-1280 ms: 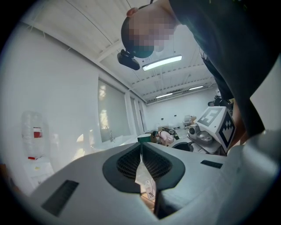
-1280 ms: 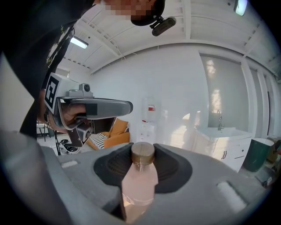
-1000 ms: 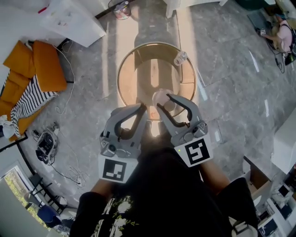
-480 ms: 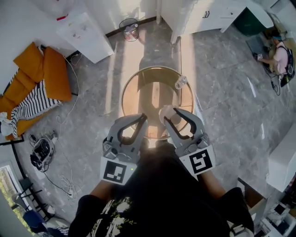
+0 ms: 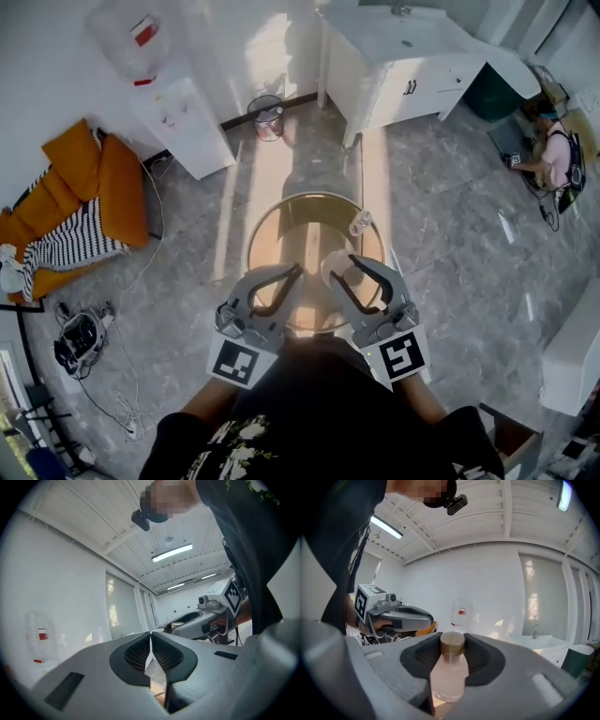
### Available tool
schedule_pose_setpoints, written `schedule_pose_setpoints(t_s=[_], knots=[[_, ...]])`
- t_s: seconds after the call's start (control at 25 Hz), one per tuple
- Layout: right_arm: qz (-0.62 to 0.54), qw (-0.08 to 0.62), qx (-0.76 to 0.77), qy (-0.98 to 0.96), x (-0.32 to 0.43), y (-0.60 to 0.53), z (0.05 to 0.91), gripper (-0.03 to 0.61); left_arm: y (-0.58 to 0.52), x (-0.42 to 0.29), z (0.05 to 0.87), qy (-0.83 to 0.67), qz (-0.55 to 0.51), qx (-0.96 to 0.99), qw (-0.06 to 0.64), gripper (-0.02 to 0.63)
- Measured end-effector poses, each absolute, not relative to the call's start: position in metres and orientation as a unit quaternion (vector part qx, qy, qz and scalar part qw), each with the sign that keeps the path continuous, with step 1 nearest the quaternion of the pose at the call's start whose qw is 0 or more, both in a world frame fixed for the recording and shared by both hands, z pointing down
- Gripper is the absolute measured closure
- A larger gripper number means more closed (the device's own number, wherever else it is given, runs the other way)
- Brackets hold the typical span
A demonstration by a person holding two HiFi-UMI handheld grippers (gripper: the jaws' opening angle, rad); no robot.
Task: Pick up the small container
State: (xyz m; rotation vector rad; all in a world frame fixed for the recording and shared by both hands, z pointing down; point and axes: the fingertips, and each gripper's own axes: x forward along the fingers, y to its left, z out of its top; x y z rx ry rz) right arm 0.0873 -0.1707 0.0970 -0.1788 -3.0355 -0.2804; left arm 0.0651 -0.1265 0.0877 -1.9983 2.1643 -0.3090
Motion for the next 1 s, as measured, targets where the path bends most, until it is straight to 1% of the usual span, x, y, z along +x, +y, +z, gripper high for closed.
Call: schedule_pose_setpoints(t_s=[0.16,0.72,1.0], knots=[[-0.081,0.028,-0.052,-0.995,0.085,-0.174,0.082,0.445,-0.128,0.060,0.082,0.732,-0.102,-0.667,0.096,0.592],[-0.090,0.024,-0.079,-0.992,0.080,-0.164,0.053,0.445,-0.123,0.053,0.055,0.744,-0.093,-0.648,0.133,0.592],[-0.085,0.015,-0.066,-0.994,0.080,-0.171,0.052,0.446,-0.124,0.048,0.059,0.752,-0.090,-0.640,0.126,0.592]])
